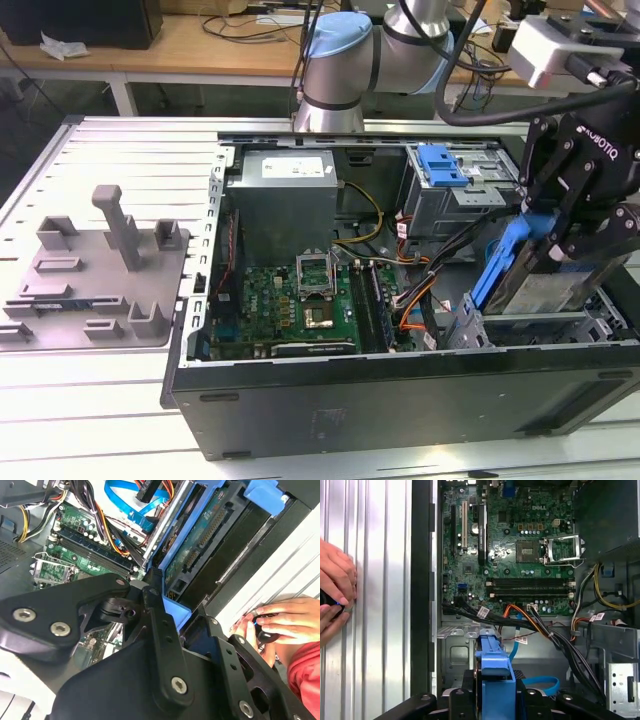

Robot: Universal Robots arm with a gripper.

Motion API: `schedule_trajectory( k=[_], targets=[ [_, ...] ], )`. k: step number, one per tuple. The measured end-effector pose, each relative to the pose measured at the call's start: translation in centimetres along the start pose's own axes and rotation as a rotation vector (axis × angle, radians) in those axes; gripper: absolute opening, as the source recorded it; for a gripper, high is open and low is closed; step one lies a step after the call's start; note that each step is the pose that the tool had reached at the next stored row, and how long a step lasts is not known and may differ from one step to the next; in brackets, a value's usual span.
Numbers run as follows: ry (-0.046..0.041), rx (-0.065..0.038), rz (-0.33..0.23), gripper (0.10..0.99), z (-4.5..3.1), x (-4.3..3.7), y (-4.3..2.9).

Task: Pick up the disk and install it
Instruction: 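Insert the disk into the insertion slot, then insert the first disk wire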

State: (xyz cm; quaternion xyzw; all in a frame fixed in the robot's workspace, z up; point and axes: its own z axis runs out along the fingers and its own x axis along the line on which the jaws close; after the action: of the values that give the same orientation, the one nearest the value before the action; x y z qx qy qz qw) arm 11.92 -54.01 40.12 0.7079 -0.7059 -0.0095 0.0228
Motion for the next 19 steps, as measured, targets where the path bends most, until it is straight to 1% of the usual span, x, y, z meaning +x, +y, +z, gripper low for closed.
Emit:
schedule_trajectory(
  k=[2, 19],
  targets=[
    [-0.0001, 0.0, 0.0, 0.502, 0.06, 0.01, 0.0],
    [-0.0003, 0.0, 0.0, 0.502, 0.13, 0.01, 0.0]
  ],
)
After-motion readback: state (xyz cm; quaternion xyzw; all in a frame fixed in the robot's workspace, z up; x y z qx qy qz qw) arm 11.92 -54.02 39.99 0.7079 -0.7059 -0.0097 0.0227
